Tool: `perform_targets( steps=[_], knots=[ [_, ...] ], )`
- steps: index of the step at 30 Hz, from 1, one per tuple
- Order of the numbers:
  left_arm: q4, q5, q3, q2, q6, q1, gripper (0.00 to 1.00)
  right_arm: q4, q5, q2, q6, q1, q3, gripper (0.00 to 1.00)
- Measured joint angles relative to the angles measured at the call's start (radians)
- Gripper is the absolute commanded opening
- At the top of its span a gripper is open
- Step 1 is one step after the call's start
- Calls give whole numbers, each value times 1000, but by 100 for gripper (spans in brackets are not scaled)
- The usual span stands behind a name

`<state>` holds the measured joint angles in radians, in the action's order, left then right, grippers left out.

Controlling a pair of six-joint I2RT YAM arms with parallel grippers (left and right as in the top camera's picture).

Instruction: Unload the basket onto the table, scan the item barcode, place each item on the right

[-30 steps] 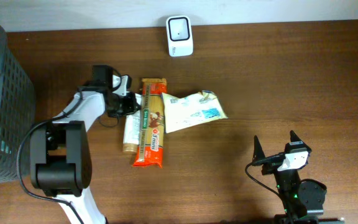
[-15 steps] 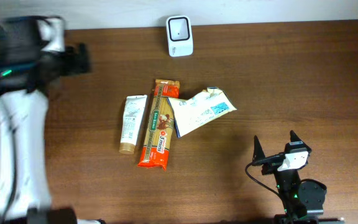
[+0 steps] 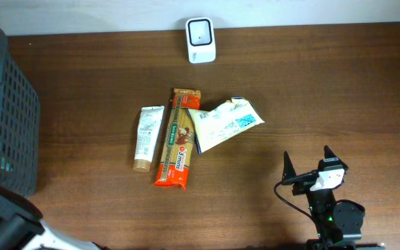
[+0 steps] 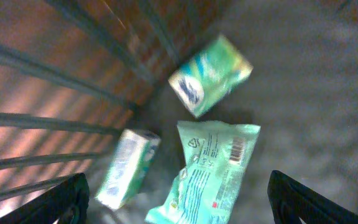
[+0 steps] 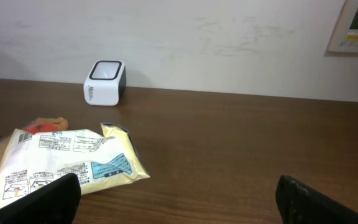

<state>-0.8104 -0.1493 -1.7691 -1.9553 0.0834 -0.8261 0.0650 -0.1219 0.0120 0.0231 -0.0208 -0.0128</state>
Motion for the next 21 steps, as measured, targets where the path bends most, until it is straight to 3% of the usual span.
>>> perform_targets(
  steps=[4,6,8,10,11,14,19,21],
  knots=[
    [-6,28,1,-182,14,0,86,0,0,0,0,0,0,99],
    [-9,62,1,-231,33,0,77,0,0,0,-1,0,0,99],
    [-16,84,2,-264,45,0,54,0,0,0,0,0,0,99],
    [-19,99,2,-272,50,0,19,0,0,0,0,0,0,99],
    [-23,111,-1,-275,51,0,13,0,0,0,0,0,0,99],
    [-36,124,-13,-276,55,-1,4,0,0,0,0,0,0,99],
    [-109,199,-38,-251,55,-3,8,0,0,0,0,0,0,99],
    [-165,299,-125,-103,55,-3,9,0,0,0,0,0,0,99]
  ],
)
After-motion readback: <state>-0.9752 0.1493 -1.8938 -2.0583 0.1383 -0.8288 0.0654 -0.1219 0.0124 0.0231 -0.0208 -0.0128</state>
